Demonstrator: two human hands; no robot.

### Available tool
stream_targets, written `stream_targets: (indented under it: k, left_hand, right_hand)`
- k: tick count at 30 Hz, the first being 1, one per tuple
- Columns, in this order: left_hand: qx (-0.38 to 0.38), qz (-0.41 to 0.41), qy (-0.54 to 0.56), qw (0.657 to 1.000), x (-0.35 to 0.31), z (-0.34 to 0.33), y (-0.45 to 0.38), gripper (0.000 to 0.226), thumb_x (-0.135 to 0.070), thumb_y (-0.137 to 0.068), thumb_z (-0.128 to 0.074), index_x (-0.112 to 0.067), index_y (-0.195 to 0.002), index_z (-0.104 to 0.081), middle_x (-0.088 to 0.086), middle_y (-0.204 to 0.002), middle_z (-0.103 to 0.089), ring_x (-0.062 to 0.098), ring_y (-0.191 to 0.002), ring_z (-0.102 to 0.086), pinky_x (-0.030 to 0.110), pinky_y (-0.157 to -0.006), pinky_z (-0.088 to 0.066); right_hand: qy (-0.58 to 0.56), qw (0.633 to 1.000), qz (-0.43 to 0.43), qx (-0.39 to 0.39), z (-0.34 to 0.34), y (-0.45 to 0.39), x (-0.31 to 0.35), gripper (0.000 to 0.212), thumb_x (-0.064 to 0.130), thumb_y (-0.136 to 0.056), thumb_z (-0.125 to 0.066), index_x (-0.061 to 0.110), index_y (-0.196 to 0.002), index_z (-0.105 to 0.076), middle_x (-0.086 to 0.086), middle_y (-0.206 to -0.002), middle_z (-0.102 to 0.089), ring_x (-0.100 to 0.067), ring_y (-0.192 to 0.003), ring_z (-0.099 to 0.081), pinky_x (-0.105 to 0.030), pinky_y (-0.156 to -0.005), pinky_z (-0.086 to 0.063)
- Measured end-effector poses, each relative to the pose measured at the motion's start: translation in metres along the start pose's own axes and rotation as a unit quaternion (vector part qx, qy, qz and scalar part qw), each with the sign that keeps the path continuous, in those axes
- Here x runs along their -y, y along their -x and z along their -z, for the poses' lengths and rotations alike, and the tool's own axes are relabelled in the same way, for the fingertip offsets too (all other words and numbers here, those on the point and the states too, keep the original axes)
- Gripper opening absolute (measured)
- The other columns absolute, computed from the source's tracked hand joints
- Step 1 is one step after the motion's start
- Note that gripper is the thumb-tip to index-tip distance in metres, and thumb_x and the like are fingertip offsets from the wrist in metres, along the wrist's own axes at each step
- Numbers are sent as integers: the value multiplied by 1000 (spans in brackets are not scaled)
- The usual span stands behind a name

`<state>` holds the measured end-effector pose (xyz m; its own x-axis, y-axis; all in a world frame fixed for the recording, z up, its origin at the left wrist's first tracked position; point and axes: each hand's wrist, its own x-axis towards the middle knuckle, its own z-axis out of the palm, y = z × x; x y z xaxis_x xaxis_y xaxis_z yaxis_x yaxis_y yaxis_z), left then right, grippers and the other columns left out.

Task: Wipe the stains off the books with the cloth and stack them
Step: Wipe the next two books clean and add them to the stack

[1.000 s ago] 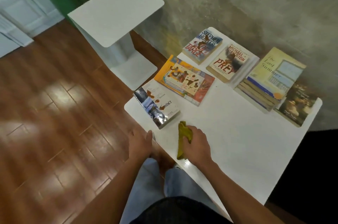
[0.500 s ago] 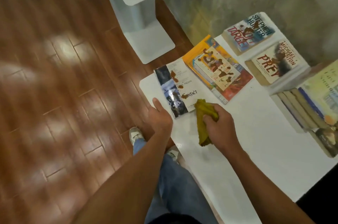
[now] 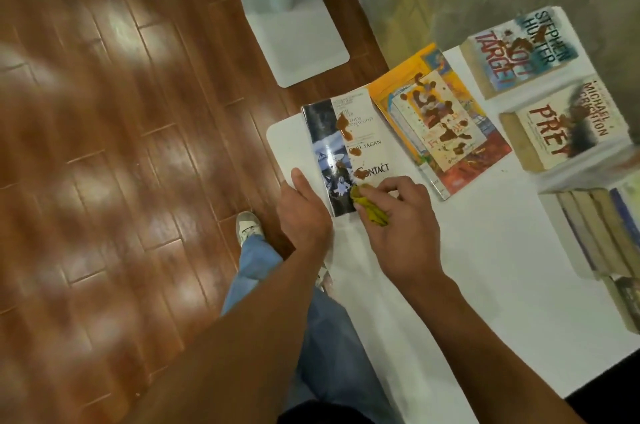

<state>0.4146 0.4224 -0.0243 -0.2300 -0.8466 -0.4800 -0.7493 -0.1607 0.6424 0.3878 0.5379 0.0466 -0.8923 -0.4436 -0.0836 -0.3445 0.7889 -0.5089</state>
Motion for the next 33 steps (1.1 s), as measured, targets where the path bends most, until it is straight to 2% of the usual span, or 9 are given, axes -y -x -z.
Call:
stream_targets:
  k: [3,5,7,12,16,24,29,33]
  left_hand:
    - [0,-5,3,1000,3,-4,-1,56,-46,-108,-25,-4,-113,-61,11,-104,-68,24,-91,-62,31,-74,-42]
    - [0,-10,4,1000,3,-6,-2,57,-47,-108,-25,-4,-114,-61,13,-107,-69,27,-95,-65,31,-75,-43]
    - [3,-14,6,1000,0,-6,-4,55,-46,-108,-26,-5,-112,-61,13,-105,-69,26,-93,-64,31,-74,-41]
    - [19,-18,16,1000,-8,-6,-8,54,-46,-108,-26,-5,-116,-61,12,-111,-69,27,-102,-65,31,-80,-45]
    - [16,-14,15,1000,-10,-8,-7,56,-49,-107,-26,-6,-115,-61,13,-110,-69,29,-101,-65,42,-88,-53]
    - [14,-7,0,1000,-11,-8,-4,55,-48,-108,-27,-6,-116,-62,12,-111,-69,23,-96,-63,34,-81,-48]
    - [21,2,-23,1000,-14,-9,-7,57,-50,-107,-26,-6,-115,-60,13,-108,-68,27,-97,-65,37,-79,-51]
    - [26,3,-25,999,-14,-9,-5,57,-51,-107,-26,-6,-118,-59,13,-109,-68,27,-99,-66,35,-79,-50]
  right_hand:
    - [58,996,59,10,-11,7,6,38,18,-77,-84,13,-114,-74,-1,-106,-62,-20,-99,-51,-31,-70,-56]
    - [80,993,85,18,-14,11,8,42,16,-73,-87,11,-112,-74,-4,-104,-64,-21,-99,-49,-34,-69,-59]
    - [82,992,95,25,-16,6,11,42,12,-71,-88,10,-110,-74,-5,-102,-64,-23,-97,-52,-34,-66,-59]
    - [121,988,87,31,-14,-17,25,41,7,-64,-91,13,-103,-77,-4,-98,-65,-27,-92,-58,-29,-61,-52]
    - [113,990,75,39,-6,-10,18,39,8,-68,-89,11,-105,-77,-4,-99,-64,-28,-94,-57,-30,-61,-52]
    - [104,991,57,57,-11,-30,25,41,9,-73,-87,9,-112,-74,-9,-106,-63,-30,-107,-55,-37,-77,-56]
    - [72,994,43,68,-6,-17,14,34,14,-81,-81,8,-114,-72,-7,-109,-56,-25,-107,-51,-38,-77,-58]
    - [25,998,4,63,-3,-18,15,40,32,-87,-75,11,-120,-71,-8,-113,-48,-20,-109,-48,-25,-88,-47]
